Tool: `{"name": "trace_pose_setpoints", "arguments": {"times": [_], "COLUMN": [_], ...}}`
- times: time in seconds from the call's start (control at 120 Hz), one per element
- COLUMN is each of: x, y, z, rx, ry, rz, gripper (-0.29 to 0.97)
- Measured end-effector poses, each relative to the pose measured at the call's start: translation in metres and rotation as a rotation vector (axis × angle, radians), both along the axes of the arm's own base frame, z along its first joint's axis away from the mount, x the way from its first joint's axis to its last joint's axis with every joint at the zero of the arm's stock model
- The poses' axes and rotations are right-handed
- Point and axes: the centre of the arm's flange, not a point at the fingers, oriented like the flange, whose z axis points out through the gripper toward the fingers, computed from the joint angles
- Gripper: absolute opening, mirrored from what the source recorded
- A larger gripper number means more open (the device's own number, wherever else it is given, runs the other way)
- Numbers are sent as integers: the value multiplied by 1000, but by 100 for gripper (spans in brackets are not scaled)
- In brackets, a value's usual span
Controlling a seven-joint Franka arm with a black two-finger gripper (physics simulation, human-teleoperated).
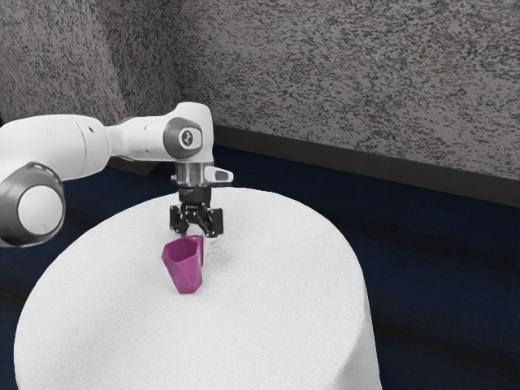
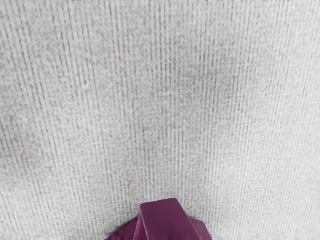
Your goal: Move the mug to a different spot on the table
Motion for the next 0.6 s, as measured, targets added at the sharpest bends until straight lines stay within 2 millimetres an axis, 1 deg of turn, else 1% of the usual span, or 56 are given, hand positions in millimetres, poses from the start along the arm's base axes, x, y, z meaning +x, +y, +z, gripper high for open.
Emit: {"name": "trace_pose_setpoints", "arguments": {"times": [0.167,0.267,0.35,0.392,0.433,0.5,0.542,0.6], "x": [-1,-3,-3,-8,-16,-33,-46,-61], "y": [-7,-10,-14,-18,-23,-28,-24,-24], "z": [20,39,60,74,93,130,155,183], "rx": [-10,-10,-7,-4,1,17,31,57], "ry": [-22,-45,-79,-98,-123,-184,-228,-288], "rz": [-8,-10,-14,-17,-18,-14,5,23], "gripper": [62,63,63,63,63,64,64,64]}}
